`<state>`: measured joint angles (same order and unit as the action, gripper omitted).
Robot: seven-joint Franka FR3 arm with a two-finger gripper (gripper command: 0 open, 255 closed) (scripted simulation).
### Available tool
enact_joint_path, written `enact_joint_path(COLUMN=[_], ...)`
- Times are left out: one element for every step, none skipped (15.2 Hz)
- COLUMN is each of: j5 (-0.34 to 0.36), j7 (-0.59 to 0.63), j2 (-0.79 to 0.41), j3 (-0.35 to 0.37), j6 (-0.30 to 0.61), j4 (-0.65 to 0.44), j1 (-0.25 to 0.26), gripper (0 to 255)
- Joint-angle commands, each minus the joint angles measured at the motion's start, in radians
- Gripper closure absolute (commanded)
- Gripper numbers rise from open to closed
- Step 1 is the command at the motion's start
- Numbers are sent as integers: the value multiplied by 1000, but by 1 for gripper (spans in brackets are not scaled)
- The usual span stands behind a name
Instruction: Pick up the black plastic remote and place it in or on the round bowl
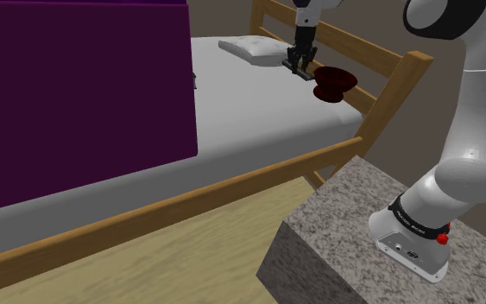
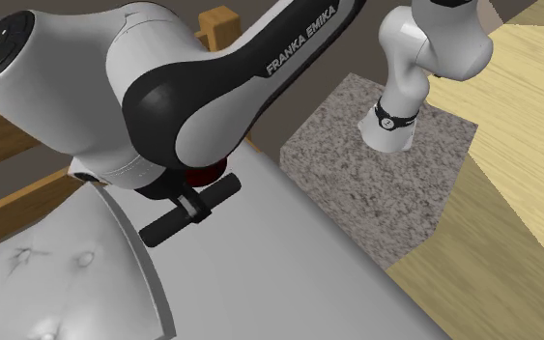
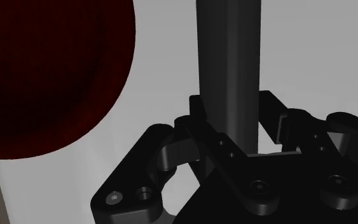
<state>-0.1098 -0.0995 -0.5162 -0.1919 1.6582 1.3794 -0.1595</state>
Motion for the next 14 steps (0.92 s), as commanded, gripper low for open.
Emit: enact_joint_path(j5=[1,2,2,2,3,3,3,3,3,3,3,3,3,2], j7=[0,0,1,2,2,3,3,4,4,5,5,6,6,7], j2=[5,7,8,9,10,11,11,11,11,10,9,8,6,5], j3=[-1,-1,-2,-2,-2,-2,-2,-2,-3,-3,-3,-3,-3,-3], j6=[-25,-37,-50,-63,-76,-89,-102,-116,-129,-143,-157,-171,-186,-197], j4=[-20,-31,-42,-54,-66,-79,-92,-105,-119,-134,-149,-164,-181,-194], j1=[-2,-2,-3,-3,-4,-4,-5,-6,-7,-8,-9,-10,-11,-12], gripper=[255,255,255,255,255,255,255,255,255,255,255,255,255,255])
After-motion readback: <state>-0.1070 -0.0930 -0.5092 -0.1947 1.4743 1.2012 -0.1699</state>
